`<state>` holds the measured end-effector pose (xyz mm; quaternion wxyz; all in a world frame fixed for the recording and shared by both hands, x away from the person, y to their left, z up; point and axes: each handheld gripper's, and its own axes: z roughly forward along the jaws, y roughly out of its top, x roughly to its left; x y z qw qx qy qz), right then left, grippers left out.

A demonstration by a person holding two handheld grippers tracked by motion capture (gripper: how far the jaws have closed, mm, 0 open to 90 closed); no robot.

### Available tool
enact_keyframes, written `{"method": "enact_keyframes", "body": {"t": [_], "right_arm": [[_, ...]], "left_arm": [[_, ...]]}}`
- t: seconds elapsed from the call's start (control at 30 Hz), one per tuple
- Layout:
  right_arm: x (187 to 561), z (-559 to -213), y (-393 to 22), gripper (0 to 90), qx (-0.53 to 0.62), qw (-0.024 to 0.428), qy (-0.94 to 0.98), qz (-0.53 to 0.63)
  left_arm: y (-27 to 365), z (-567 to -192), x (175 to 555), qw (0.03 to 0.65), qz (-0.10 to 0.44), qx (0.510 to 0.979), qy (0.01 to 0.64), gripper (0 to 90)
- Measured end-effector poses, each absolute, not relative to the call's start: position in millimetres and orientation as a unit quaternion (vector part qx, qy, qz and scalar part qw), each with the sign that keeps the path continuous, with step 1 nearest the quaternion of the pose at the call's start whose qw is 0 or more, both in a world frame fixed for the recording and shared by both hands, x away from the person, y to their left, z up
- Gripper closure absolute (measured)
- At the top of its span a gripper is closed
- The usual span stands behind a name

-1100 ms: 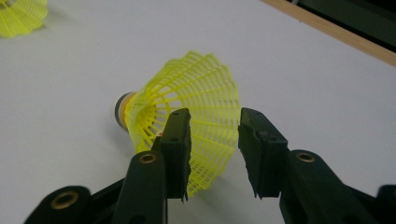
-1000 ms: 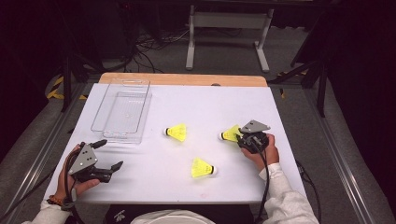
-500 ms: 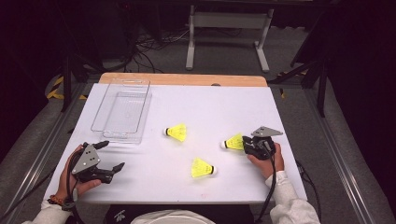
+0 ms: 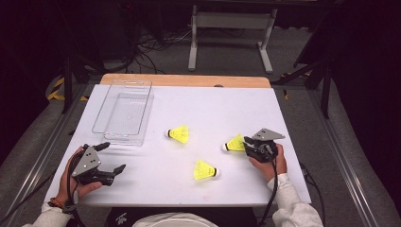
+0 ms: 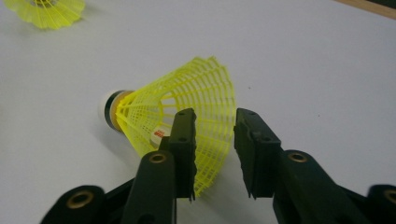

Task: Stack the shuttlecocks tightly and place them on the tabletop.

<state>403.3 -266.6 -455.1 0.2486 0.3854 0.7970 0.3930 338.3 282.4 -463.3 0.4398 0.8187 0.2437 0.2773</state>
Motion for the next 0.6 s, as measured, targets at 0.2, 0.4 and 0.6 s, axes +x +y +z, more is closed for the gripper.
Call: {"method": "enact_keyframes", "body": {"t": [0.2,0.4,0.6], "right_arm": [[398,-445,-269,58.2,0.397,0.273,0.780,0.399],[390,-439,-269,53.1,0.384,0.294,0.759,0.435],[388,-439,-272,48.4,0.385,0.267,0.726,0.503]], "left_arm": [[282,-463,339,0.437,0.279,0.820,0.244,7.6],[282,-463,338,0.438,0.280,0.819,0.245,7.7],[282,-463,339,0.436,0.281,0.819,0.244,7.7]]}}
